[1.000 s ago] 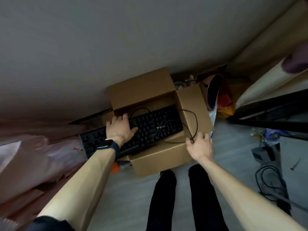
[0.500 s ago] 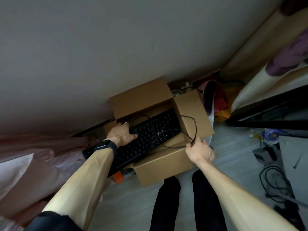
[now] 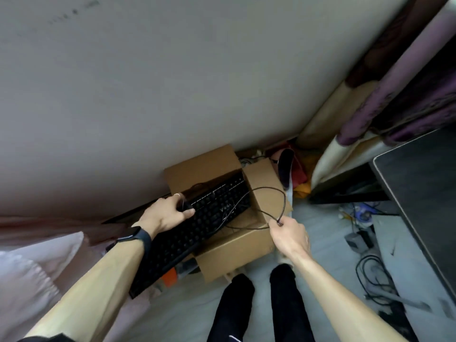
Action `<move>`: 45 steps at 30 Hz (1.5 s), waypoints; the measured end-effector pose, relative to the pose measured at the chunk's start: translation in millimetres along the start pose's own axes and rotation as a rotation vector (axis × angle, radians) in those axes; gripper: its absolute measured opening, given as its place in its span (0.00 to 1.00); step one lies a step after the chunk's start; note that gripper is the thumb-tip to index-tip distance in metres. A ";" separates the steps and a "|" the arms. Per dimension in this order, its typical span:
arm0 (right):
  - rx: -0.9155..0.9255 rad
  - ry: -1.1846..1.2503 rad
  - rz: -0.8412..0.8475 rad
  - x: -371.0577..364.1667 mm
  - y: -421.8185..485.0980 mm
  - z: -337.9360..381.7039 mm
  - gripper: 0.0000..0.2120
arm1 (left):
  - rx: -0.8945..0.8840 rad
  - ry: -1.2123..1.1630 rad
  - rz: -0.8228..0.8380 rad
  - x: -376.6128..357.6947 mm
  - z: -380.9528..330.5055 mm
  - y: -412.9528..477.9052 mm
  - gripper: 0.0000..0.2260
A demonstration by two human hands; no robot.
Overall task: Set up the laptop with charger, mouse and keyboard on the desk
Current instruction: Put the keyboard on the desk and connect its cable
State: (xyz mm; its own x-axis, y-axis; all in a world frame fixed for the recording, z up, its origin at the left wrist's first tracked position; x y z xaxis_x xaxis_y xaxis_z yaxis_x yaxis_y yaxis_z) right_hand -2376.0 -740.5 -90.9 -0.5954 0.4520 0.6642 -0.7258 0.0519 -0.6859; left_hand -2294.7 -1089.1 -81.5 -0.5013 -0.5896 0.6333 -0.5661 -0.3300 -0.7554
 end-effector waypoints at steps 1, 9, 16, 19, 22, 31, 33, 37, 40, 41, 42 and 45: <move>-0.015 0.018 -0.005 14.6 -15.0 -3.1 0.20 | -0.017 0.018 -0.010 12.5 -6.0 -13.1 0.28; -0.049 0.246 -0.149 129.7 -131.4 -54.9 0.18 | -0.174 -0.106 -0.004 81.9 -92.3 -104.3 0.30; -0.120 0.430 -0.307 210.4 -229.1 -172.5 0.12 | -0.322 -0.405 0.206 60.6 -209.8 -168.5 0.14; -0.204 0.585 -0.410 235.0 -265.7 -230.1 0.16 | -0.432 -0.332 0.173 45.9 -266.6 -190.6 0.16; -0.263 0.760 -0.624 261.9 -315.9 -293.9 0.14 | -0.505 -0.193 0.075 32.6 -318.8 -215.4 0.16; -0.516 1.096 -1.023 262.2 -441.6 -468.7 0.14 | -0.938 0.521 -0.011 -70.4 -476.9 -333.8 0.12; -0.519 1.124 -1.047 262.3 -451.3 -476.0 0.15 | -0.992 0.667 -0.022 -102.1 -502.5 -355.9 0.19; -0.537 1.109 -1.019 266.5 -464.7 -495.7 0.17 | -1.052 0.857 0.046 -173.9 -550.2 -386.8 0.20; -0.559 1.105 -0.960 263.1 -469.1 -504.7 0.16 | -1.097 0.933 0.116 -223.8 -583.4 -409.1 0.20; -0.572 1.110 -0.957 261.7 -469.8 -508.7 0.16 | -1.093 0.948 0.138 -238.3 -594.0 -412.0 0.20; -0.591 1.121 -0.952 259.5 -468.9 -512.2 0.16 | -1.094 0.963 0.159 -250.9 -602.5 -414.6 0.20; -0.618 1.108 -0.919 252.7 -455.3 -524.8 0.15 | -1.150 1.000 0.193 -286.4 -632.5 -425.0 0.20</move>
State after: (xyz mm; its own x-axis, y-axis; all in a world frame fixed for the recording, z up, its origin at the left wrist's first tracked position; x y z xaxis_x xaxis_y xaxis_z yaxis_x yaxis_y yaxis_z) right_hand -2015.2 -182.5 233.3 0.6970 0.4520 0.5568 -0.2702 0.8847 -0.3800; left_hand -2324.4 -313.7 164.7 -0.5786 0.3208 0.7498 -0.3901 0.6985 -0.5999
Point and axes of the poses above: each hand's wrist, its own y-axis towards the middle knuckle, its own x-axis out of the back of the hand, z = x × y, the point moved 9 cm from there along y, towards the middle knuckle, and after that the axes turned 2 degrees about -z, right-handed, at the moved point
